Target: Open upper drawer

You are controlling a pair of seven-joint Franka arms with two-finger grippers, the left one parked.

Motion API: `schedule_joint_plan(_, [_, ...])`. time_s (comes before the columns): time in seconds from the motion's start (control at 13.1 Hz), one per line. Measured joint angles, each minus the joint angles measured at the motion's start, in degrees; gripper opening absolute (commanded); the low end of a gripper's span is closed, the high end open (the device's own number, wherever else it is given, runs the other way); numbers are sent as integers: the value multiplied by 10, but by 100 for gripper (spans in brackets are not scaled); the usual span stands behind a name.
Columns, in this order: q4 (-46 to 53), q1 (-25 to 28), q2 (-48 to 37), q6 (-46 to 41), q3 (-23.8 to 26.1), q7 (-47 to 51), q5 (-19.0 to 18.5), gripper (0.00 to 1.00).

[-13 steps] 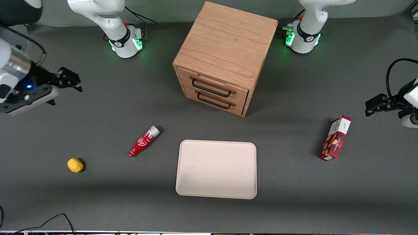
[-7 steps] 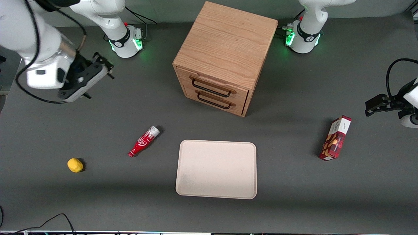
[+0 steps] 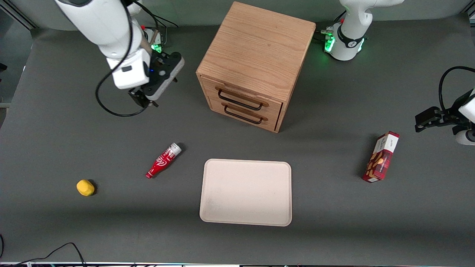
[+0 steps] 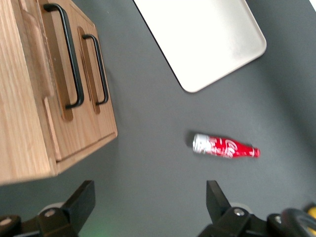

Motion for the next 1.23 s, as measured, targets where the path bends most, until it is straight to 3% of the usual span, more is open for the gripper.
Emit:
schedule_joint_plan(0.69, [-37, 34, 69, 151, 39, 44, 2, 100])
schedule_joint_plan(1.0, [-37, 59, 116, 205, 40, 78, -33, 100])
schedule_joint_plan(1.23, [-37, 78, 143, 238, 40, 97, -39, 100])
